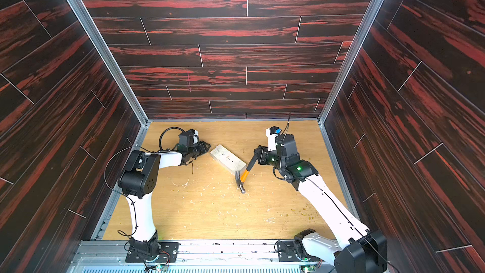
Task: Use a claw hammer to pull out a nail
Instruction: Adjust the mounting plate at the center of the board.
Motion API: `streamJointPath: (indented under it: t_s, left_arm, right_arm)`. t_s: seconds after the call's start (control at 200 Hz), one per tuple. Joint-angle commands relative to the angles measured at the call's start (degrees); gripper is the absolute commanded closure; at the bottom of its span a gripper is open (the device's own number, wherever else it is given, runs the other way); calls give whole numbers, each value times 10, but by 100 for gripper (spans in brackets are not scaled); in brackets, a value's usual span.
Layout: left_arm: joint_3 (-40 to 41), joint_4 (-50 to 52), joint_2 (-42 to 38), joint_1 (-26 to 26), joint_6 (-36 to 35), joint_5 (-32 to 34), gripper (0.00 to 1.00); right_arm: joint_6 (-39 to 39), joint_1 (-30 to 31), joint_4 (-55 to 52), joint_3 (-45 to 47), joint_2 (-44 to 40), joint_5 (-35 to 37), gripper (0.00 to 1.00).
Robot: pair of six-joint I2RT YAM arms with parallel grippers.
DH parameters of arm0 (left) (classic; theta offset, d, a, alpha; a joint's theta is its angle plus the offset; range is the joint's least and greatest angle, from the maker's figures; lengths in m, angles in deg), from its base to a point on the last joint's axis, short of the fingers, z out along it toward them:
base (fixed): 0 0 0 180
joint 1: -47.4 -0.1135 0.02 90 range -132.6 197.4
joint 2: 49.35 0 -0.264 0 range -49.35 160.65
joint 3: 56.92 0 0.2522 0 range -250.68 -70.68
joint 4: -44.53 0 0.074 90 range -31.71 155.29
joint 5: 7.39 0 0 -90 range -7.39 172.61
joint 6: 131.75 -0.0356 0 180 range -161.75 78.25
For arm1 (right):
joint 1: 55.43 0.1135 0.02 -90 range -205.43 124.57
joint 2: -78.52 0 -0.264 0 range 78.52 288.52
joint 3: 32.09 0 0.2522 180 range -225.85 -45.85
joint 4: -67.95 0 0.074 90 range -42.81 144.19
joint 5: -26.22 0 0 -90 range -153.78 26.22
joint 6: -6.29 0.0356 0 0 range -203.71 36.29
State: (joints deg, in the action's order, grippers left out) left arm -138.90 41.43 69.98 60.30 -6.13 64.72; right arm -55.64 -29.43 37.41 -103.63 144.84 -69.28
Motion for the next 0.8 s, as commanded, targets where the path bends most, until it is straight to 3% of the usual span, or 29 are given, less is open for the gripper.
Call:
streamJointPath:
  t_s: [0.0, 0.421, 0.791]
  left_arm:
    - [-10, 49, -1, 11, -5, -31, 65]
    - [50, 34, -37, 44, -4, -52, 69]
    - [143, -46, -90, 105, 28, -46, 69]
  right_arm:
    - [18, 2, 28, -27, -17, -8, 100]
    - [17, 2, 15, -52, 8, -6, 100]
    - [-34, 2, -98, -187, 129, 61, 100]
